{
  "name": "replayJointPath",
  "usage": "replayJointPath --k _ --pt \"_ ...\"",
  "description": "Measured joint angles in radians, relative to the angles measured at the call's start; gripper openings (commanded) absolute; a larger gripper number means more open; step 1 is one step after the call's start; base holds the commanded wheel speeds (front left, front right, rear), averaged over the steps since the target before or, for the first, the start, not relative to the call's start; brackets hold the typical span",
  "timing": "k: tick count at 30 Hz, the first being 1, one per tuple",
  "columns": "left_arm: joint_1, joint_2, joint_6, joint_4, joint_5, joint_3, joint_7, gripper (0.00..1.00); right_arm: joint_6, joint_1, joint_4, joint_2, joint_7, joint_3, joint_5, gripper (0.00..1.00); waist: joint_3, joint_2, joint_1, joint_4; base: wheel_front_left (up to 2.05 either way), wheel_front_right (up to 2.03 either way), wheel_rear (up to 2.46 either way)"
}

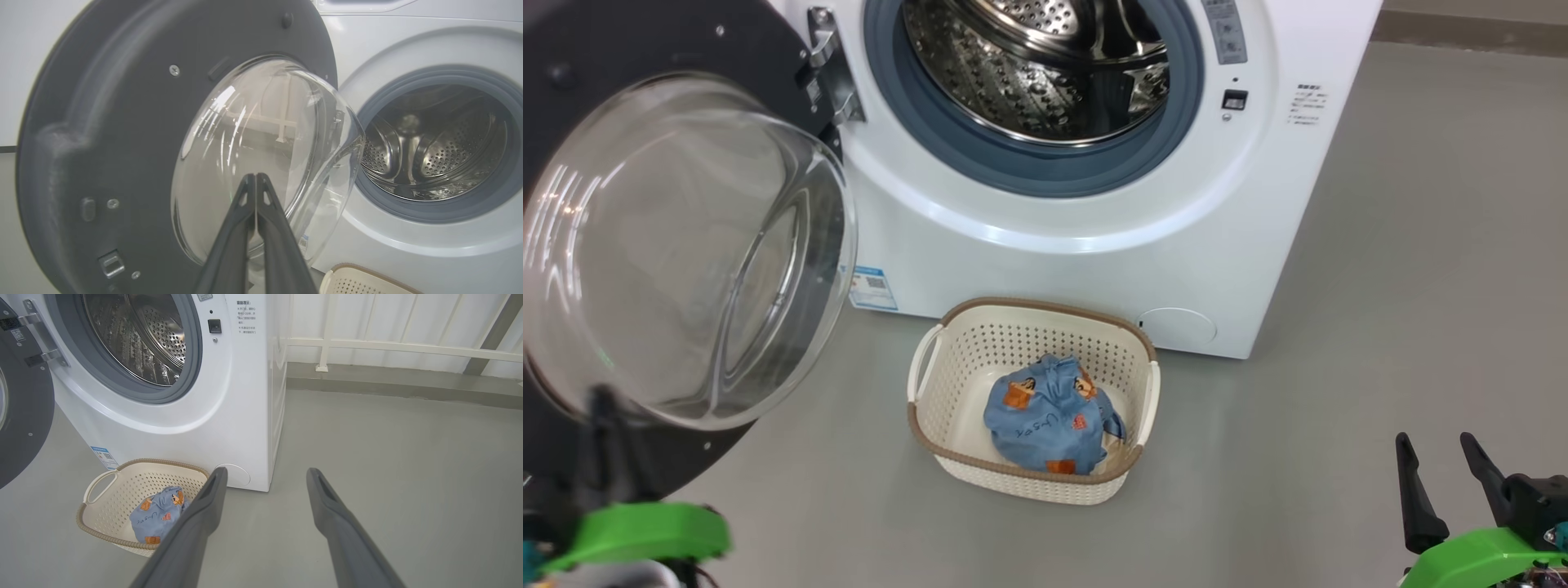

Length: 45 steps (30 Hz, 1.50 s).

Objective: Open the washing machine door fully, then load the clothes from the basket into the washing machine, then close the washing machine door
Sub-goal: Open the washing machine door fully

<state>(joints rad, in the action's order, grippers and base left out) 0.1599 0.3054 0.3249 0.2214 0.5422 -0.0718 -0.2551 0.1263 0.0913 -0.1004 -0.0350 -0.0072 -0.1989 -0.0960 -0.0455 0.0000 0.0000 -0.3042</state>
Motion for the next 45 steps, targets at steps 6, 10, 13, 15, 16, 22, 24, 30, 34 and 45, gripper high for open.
replayJointPath --k 6,10,13,15,16,22,24,30,34,45 --pt "-0.043 -0.015 -0.015 -0.073 -0.034 -0.086 0.032 1.0 0.0 0.0 0.004 0.0 0.001 0.014 0.005 1.0 0.011 0.0 0.0 0.028 0.0 0.0 0.0" --pt "-0.049 -0.035 -0.034 -0.084 -0.045 -0.147 0.044 1.0 0.0 0.0 0.009 0.0 0.002 0.03 0.011 1.0 0.015 0.0 0.0 0.061 0.0 0.0 0.0" --pt "-0.064 -0.046 -0.043 -0.081 -0.051 -0.173 0.045 1.0 0.0 0.0 0.012 0.0 0.002 0.033 0.011 1.0 0.016 0.0 0.0 0.084 0.0 0.0 0.0" --pt "-0.064 -0.048 -0.043 -0.068 -0.065 -0.192 0.053 1.0 0.0 -0.001 0.015 0.0 0.002 0.038 0.011 1.0 0.016 0.0 0.0 0.101 0.0 0.0 0.0" --pt "-0.064 -0.05 -0.043 -0.064 -0.065 -0.197 0.053 1.0 0.0 -0.001 0.015 0.0 0.002 0.042 0.013 1.0 0.015 0.0 0.0 0.11 0.0 0.0 0.0" --pt "-0.061 -0.06 -0.053 -0.008 -0.08 -0.219 0.051 1.0 0.0 -0.021 0.024 0.0 0.003 0.061 0.044 1.0 0.012 0.0 0.0001 0.166 0.0 0.0 0.0" --pt "-0.061 -0.068 -0.058 0.008 -0.08 -0.219 0.042 1.0 0.0 -0.021 0.025 0.0 0.003 0.06 0.044 1.0 0.012 0.0 0.0 0.183 0.0 0.0 0.0" --pt "-0.059 -0.07 -0.059 0.044 -0.085 -0.22 0.029 1.0 0.0 -0.02 0.037 0.0 0.003 0.053 0.044 1.0 0.013 0.0 0.0 0.22 0.0 0.0 0.0" --pt "-0.059 -0.077 -0.059 0.063 -0.084 -0.218 0.023 1.0 0.0 -0.015 0.052 -0.001 0.003 0.04 0.043 1.0 0.016 0.0 0.0 0.243 0.0 0.0 0.0" --pt "-0.059 -0.091 -0.077 0.09 -0.083 -0.207 0.008 1.0 0.0 0.022 0.08 0.0 0.015 0.034 0.034 1.0 0.021 0.0 0.0001 0.264 0.0 0.0 0.0"
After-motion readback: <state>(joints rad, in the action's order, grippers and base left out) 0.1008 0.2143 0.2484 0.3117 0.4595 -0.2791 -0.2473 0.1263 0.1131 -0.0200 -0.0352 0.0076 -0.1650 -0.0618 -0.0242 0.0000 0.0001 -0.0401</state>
